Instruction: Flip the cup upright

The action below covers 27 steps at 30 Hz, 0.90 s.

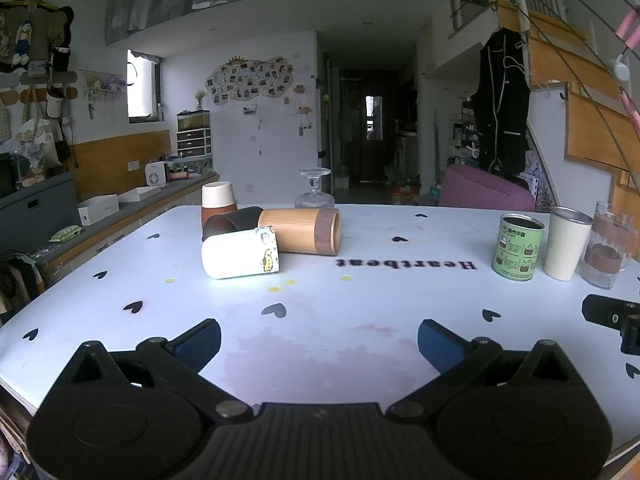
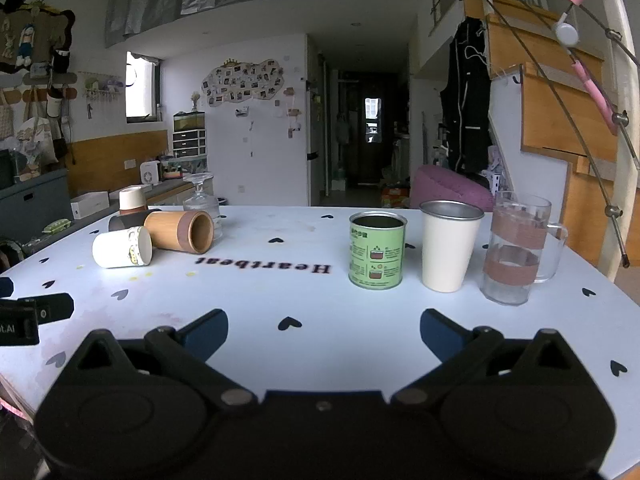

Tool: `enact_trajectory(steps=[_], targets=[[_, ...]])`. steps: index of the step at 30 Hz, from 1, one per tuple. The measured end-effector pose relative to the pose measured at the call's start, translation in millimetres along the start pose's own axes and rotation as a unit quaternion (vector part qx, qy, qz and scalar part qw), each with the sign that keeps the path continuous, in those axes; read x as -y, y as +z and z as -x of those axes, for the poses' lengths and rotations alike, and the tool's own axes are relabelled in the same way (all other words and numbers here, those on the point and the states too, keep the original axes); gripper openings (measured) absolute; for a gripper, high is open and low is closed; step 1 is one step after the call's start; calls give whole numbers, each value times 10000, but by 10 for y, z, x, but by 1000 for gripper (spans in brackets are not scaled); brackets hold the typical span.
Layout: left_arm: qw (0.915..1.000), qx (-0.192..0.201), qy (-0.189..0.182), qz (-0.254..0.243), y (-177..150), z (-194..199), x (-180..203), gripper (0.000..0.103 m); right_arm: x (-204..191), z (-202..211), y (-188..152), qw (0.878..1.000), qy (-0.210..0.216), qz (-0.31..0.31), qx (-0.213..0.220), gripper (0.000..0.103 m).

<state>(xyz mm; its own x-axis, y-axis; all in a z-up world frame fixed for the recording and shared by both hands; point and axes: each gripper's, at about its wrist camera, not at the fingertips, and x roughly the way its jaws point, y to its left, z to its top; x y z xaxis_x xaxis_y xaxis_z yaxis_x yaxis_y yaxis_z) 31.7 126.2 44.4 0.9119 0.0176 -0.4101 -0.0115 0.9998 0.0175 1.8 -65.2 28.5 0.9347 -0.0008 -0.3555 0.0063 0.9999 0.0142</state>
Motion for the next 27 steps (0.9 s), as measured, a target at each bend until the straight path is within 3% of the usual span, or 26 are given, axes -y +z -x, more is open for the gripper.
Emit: enact_trajectory(steps=[27], targets=[[10000, -7, -23, -14, -26, -17, 42, 103, 20, 11, -10, 10000, -5, -12, 2, 103]])
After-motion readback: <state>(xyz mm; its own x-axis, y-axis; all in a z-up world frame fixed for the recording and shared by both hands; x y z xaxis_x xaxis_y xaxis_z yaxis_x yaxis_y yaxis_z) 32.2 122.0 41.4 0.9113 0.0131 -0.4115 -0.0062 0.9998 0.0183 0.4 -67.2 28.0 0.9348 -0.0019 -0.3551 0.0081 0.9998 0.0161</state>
